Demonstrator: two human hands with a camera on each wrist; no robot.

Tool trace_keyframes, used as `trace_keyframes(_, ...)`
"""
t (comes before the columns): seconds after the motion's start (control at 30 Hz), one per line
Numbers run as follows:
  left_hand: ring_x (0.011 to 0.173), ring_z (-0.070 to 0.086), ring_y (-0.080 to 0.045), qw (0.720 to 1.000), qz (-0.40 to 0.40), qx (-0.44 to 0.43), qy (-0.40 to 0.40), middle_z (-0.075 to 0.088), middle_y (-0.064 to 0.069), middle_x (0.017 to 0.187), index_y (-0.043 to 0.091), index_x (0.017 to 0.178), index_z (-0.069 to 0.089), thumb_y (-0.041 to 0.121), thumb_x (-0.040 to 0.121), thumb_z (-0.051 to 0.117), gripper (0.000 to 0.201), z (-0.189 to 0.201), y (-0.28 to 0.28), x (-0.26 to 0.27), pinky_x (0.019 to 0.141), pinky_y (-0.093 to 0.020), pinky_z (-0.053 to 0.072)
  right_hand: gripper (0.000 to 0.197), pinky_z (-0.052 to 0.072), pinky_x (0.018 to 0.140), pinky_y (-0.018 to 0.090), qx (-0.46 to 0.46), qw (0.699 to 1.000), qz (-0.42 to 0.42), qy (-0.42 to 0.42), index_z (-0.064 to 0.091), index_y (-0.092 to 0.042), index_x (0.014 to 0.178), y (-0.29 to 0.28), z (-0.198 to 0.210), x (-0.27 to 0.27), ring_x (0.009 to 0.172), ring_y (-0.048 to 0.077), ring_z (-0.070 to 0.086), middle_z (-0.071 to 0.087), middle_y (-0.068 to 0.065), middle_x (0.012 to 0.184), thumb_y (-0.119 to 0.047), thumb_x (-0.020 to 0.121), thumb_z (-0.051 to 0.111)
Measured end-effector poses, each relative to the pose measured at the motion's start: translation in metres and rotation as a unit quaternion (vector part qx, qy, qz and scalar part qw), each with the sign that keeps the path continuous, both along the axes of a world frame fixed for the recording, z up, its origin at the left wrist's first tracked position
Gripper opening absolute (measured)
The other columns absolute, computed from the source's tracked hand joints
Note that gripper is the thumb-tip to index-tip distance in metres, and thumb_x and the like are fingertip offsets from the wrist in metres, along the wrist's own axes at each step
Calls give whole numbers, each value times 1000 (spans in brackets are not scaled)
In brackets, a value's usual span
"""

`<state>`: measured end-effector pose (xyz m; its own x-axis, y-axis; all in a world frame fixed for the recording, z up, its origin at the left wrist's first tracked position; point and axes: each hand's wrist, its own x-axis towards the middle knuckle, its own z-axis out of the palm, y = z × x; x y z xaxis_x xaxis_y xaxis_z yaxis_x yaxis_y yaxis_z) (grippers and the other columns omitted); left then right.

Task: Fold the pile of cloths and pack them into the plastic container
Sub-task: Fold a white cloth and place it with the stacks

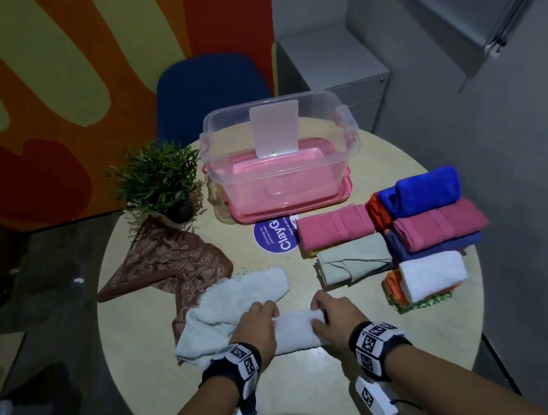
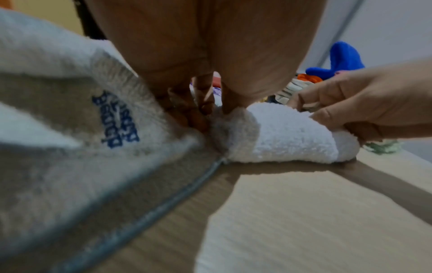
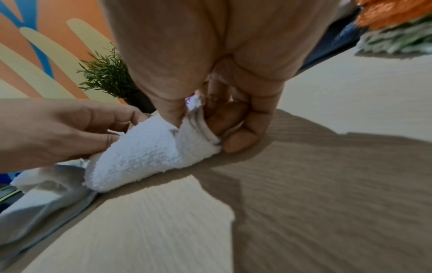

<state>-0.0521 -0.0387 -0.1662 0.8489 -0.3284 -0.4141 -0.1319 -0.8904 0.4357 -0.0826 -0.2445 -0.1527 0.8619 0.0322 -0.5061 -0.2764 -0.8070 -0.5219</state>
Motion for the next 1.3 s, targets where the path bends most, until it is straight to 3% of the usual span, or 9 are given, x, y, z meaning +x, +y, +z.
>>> trace_keyframes(0.1, 96, 54, -28, 999, -38, 26, 0, 49, -8, 113, 17, 114, 51, 9, 93, 45, 23, 1, 2, 5, 84, -42, 46, 28, 51, 73, 31, -13, 1000, -13, -10, 55, -22, 111, 1, -3, 0, 87, 25, 62, 64, 8, 99, -34, 87, 59)
trace_keyframes(0.23, 95, 59, -29, 999, -37, -18, -9, 47, -7, 120, 17, 119, 56, 13, 97, 45, 25, -3, 8, 4, 82, -36, 46, 26, 48, 82, 31, -29, 998, -40, -29, 60, -24, 113, 2, -9, 0, 91, 20, 56, 49, 2, 109, -34, 89, 60)
trace_keyframes(0.4, 113, 55, -21, 998, -42, -42, -7, 46, 0, 128, 23, 128, 56, 47, 99, 45, 39, -1, 14, 2, 96, -31, 43, 24, 47, 93, 32, -50, 997, -49, -19, 62, -23, 115, 5, -10, 2, 102, 22, 55, 49, 3, 117, -31, 93, 58)
trace_keyframes(0.5, 115, 55, -23, 998, -68, -8, 6, 46, -4, 133, 19, 131, 55, 40, 100, 47, 39, 0, 10, 7, 97, -29, 41, 22, 47, 94, 31, -53, 996, -63, -18, 65, -22, 115, 7, -8, 0, 103, 22, 56, 51, 4, 116, -28, 95, 58)
trace_keyframes(0.7, 109, 58, -28, 988, -126, 89, -20, 53, -10, 122, 9, 120, 60, 24, 102, 43, 29, 3, -4, 13, 92, -34, 45, 27, 42, 88, 22, -51, 996, -75, -18, 70, -20, 114, 3, -8, -7, 90, 19, 53, 47, 2, 112, -15, 95, 51)
trace_keyframes(0.87, 109, 59, -31, 985, -138, 107, -14, 52, -11, 122, 9, 120, 58, 24, 102, 44, 27, 0, -11, 11, 92, -36, 45, 28, 47, 87, 26, -58, 990, -124, -22, 67, -23, 118, 3, 1, -8, 100, 21, 60, 62, 6, 116, -26, 93, 54)
trace_keyframes(1.03, 106, 59, -31, 990, -117, 72, -6, 56, -11, 118, 14, 114, 59, 29, 100, 46, 25, 6, -7, 16, 88, -35, 46, 54, 41, 97, 29, -16, 993, -114, 22, 53, -19, 135, 6, 4, -27, 111, 22, 53, 50, 7, 127, -40, 87, 65)
trace_keyframes(1.17, 106, 59, -31, 990, -123, 62, -2, 52, -9, 120, 18, 122, 57, 29, 102, 42, 27, 7, -6, 14, 88, -34, 46, 38, 42, 86, 23, -34, 993, -107, 37, 61, -16, 119, 7, 4, -28, 92, 15, 49, 47, 6, 122, -35, 86, 65)
trace_keyframes(1.3, 110, 53, -28, 979, -163, 118, -38, 46, -8, 124, 18, 126, 54, 30, 102, 38, 31, 9, -12, 9, 90, -35, 47, 28, 41, 72, 23, 17, 991, -123, 44, 57, -19, 117, -3, 10, -27, 91, 17, 55, 59, 0, 105, -31, 92, 60)
